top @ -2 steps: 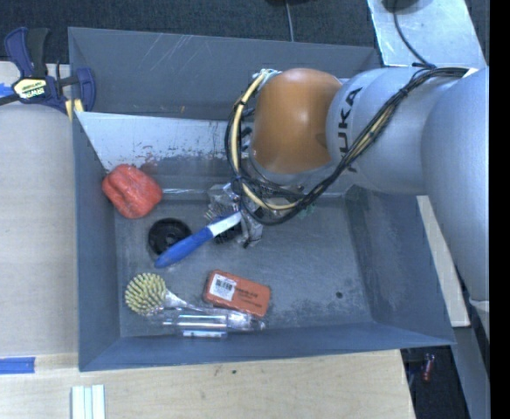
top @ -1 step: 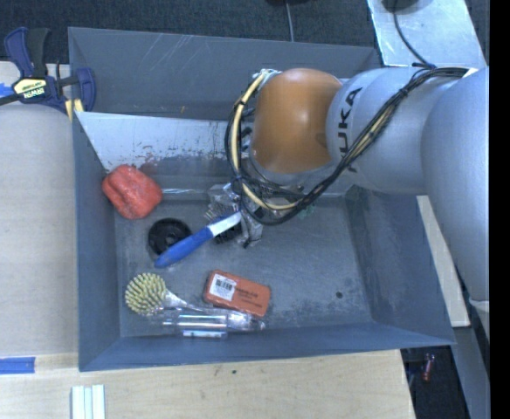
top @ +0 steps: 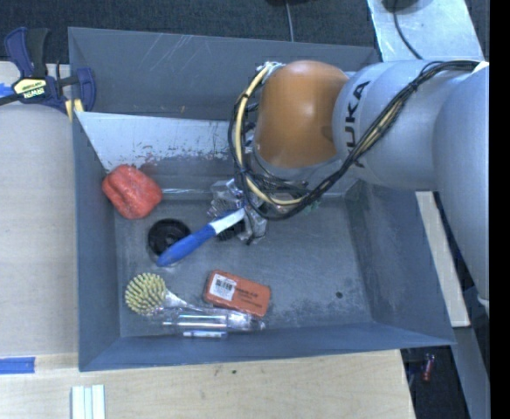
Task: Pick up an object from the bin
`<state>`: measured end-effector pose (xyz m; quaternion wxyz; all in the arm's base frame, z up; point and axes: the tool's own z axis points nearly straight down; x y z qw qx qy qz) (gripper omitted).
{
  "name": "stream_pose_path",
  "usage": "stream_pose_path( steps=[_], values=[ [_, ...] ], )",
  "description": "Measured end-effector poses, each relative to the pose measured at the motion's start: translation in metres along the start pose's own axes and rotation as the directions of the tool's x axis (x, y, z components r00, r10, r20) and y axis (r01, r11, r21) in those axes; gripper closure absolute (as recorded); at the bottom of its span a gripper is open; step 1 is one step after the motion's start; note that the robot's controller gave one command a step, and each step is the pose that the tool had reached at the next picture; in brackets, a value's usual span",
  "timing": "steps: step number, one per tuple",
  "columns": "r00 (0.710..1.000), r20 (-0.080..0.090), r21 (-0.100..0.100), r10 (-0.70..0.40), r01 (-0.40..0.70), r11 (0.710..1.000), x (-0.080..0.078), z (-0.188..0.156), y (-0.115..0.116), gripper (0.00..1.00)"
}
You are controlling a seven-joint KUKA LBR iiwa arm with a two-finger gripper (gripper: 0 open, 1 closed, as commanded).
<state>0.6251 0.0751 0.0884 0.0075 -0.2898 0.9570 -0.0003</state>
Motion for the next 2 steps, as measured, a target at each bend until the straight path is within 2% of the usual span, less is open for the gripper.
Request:
stream_pose_path(
  steps=[2],
  values=[
    [1.0, 0.008, 0.004, 0.002, -0.002, 1.0, -0.0017, -0.0244, -0.0009, 1.0]
  ],
)
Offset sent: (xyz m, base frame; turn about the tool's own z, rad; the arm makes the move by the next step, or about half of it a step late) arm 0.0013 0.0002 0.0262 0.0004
